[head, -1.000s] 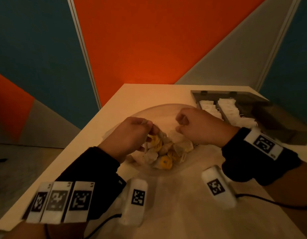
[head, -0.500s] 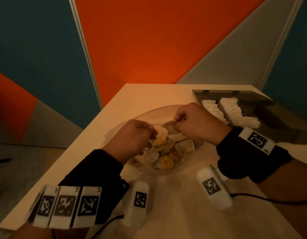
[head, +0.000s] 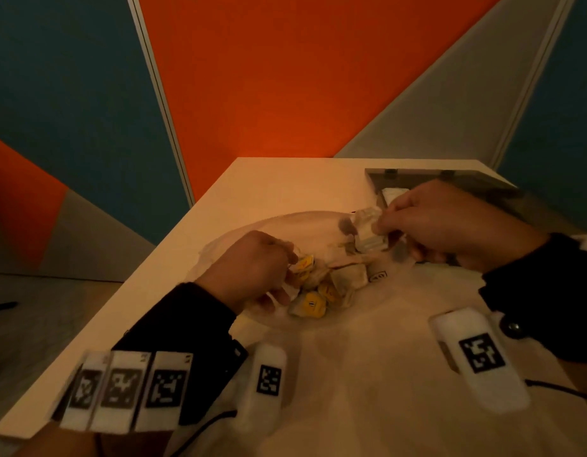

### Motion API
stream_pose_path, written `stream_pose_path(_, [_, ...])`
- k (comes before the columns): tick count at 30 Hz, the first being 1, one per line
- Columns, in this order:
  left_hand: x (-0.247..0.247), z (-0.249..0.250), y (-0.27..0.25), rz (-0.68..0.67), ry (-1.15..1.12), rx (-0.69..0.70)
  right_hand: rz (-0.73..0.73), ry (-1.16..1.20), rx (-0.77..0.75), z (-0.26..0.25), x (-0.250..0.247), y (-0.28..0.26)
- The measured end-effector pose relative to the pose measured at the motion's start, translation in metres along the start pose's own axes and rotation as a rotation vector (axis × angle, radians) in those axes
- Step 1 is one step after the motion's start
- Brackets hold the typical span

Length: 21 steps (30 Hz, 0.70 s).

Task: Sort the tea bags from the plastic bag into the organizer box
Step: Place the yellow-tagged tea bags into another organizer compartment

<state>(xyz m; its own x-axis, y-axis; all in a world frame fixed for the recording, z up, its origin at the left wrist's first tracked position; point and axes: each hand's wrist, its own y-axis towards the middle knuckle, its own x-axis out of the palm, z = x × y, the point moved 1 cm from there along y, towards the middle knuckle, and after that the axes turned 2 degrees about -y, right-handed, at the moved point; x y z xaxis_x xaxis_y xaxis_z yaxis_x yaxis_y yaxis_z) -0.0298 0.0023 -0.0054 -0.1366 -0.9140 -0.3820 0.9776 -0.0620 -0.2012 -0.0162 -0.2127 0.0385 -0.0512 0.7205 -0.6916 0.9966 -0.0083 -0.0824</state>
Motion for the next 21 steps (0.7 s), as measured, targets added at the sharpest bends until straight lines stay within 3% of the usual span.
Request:
stream_pose_path(3, [0.004, 0.009, -0.006, -0.168, -0.254, -0.075, -0.046, 0.078, 0.003, 0.002, -0.002, -0.007])
stream_pose_path(6, [0.007, 0.019, -0.006, -0.273, -0.496, -0.126, -0.003, 0.082, -0.007, -0.001, -0.001, -0.013])
stream_pose_path(13, [0.033, 0.017, -0.006, -0.295, -0.699, -0.088, 0.174, -0.135, -0.245, -0.014, 0.029, -0.035])
stream_pose_path(17, [0.046, 0.012, -0.003, -0.232, -0.686, -0.041, 0.168, -0.218, -0.286, -0.016, 0.047, -0.036])
stream_pose_path(21, [0.051, 0.015, -0.007, -0.269, -0.715, -0.02, 0.115, -0.238, -0.279, -0.015, 0.051, -0.032])
